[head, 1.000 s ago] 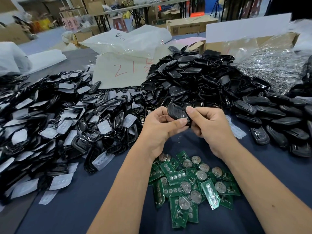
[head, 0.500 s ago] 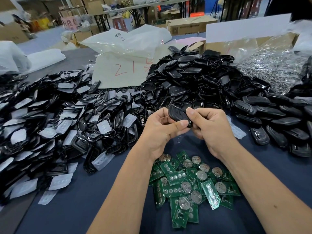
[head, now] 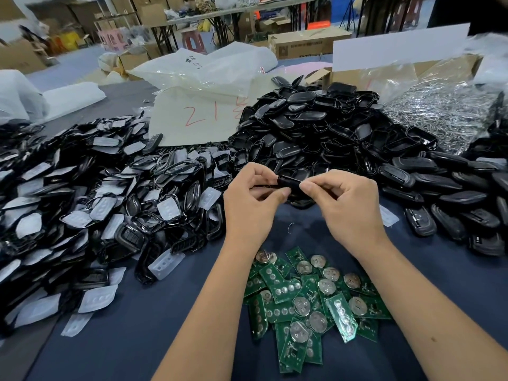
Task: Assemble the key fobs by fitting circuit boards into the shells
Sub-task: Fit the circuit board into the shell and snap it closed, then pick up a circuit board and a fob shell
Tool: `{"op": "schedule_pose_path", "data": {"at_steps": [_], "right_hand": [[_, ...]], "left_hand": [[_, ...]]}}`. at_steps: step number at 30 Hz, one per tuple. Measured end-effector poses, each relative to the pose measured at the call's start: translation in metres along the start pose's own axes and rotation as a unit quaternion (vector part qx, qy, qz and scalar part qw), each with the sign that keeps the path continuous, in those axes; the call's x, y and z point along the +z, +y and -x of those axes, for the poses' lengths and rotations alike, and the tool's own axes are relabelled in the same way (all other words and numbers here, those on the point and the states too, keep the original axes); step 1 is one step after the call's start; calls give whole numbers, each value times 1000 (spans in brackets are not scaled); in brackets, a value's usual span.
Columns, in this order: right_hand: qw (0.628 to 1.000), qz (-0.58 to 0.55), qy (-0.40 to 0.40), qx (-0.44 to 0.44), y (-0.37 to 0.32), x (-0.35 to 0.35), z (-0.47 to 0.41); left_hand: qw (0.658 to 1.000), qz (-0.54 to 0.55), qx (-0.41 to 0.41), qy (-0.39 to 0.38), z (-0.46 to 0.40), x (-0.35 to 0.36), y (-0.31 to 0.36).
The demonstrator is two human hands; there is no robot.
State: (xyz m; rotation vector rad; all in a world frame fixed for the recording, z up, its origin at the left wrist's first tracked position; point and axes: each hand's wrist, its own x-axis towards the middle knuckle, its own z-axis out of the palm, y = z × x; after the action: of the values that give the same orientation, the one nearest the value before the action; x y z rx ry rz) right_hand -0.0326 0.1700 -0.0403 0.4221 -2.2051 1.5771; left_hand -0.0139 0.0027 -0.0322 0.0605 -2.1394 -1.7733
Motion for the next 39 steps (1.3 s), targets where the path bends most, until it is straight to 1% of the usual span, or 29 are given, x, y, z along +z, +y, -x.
{"op": "schedule_pose_path", "data": {"at_steps": [4,7,9,11,13,15,17,20,23,26,29,31,33,34,36,38,39], "right_hand": [[1000,-13,-6,6,-1,-1,1],[1000,-17,4,8,0,-2,0],[998,-53,8,41,0,-2,-1],[992,-94,12,79,1,-2,-2],[990,-101,30,99,3,-3,-3],[988,-84,69,111,4,-6,-5],[980,-70,136,124,4,-9,-9],[951,-38,265,152,7,-22,-15],[917,-15,358,176,10,-39,-22],[896,7,408,173,12,-59,-27],[899,37,403,166,14,-70,-29],[905,30,395,156,15,-71,-29],[907,49,391,151,16,-70,-28],[907,57,391,149,16,-69,-27],[907,45,396,138,15,-66,-27],[914,45,389,108,13,-61,-27],[922,53,373,90,12,-57,-27]], "left_hand": [[1000,-3,5,-5,0,-1,-1],[999,26,-11,-16,0,-1,0],[997,68,-33,-29,3,2,2],[994,93,-49,-25,5,9,4],[991,111,-69,-18,6,17,6],[987,123,-97,-21,6,30,10],[985,120,-122,-32,3,45,15],[971,152,-170,-78,-4,78,25],[961,159,-202,-104,-11,114,35],[954,166,-212,-129,-15,146,46],[955,153,-199,-155,-17,163,54],[959,133,-182,-172,-18,165,56],[969,90,-156,-168,-20,162,52],[977,50,-135,-157,-23,158,50],[987,-64,-82,-126,-28,145,45],[980,-175,-20,-91,-31,126,43],[974,-214,6,-77,-33,116,44]]}}
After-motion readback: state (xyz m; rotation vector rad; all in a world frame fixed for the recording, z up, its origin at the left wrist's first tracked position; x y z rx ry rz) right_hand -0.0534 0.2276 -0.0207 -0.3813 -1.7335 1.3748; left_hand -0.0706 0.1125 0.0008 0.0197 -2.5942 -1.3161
